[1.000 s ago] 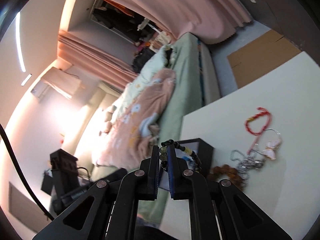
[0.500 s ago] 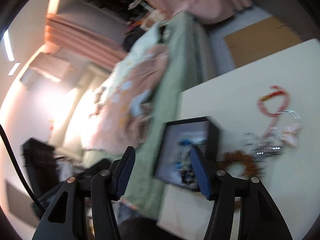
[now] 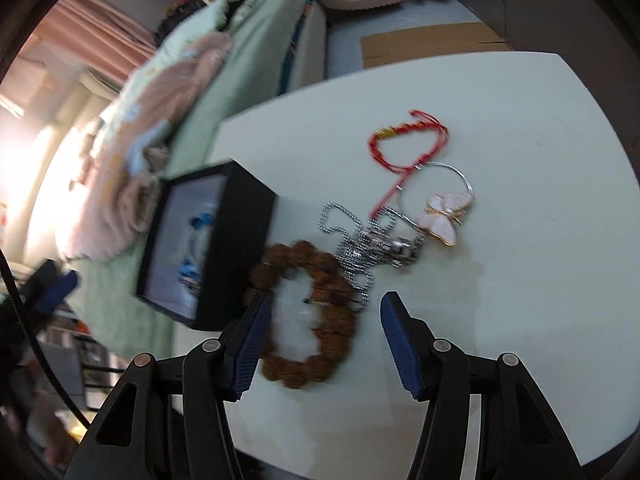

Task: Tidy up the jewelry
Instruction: 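Grasp the brown wooden bead bracelet with the right gripper, then lower the brown wooden bead bracelet into the black box and release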

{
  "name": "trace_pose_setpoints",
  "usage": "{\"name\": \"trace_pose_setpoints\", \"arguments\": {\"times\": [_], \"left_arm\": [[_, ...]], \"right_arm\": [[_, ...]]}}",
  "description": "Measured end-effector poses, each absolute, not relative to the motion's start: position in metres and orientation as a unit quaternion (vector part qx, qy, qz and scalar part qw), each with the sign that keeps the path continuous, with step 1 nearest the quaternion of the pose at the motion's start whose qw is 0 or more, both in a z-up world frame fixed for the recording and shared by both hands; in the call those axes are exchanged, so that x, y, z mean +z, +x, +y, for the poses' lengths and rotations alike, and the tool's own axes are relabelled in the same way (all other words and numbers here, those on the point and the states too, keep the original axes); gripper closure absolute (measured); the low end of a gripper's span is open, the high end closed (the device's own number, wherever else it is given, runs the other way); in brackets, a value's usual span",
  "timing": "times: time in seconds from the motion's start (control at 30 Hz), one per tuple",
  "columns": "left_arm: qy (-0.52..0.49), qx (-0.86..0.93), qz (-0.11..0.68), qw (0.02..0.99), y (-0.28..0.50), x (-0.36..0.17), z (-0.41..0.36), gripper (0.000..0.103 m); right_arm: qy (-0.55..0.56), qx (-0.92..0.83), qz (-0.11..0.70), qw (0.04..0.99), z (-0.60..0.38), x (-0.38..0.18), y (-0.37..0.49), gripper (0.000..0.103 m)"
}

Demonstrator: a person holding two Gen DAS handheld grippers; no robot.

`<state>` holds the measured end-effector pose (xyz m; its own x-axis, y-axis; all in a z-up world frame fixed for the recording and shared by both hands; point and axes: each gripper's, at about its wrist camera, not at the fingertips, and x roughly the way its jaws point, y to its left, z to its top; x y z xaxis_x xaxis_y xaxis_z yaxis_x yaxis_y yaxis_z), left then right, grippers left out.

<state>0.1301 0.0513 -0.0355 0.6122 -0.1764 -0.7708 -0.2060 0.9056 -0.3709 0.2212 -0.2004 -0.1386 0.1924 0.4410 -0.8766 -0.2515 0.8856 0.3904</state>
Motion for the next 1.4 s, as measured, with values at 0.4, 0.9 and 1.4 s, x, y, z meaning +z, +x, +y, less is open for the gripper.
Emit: {"name": "trace_pose_setpoints", "arguments": {"times": [0.4, 0.9, 1.4], "left_arm": [[-0.232, 0.02, 0.444, 0.865, 0.127, -0.043, 0.067, 0.038], [-0.238, 0.022, 0.456, 0.857, 0.138, -0.058, 0.072, 0.038], [-0.233, 0.02, 0.454, 0.86, 0.137, -0.054, 0.07, 0.038]], "right_arm": [[0.107, 0.265, 0.56, 0.777, -0.199, -0.123, 0.22, 0.084], [0.286, 0.395, 0.455, 0.745, -0.217, -0.073, 0.214, 0.085], [0.316, 0.443, 0.425, 0.724, -0.175, -0.064, 0.214, 0.032]]}}
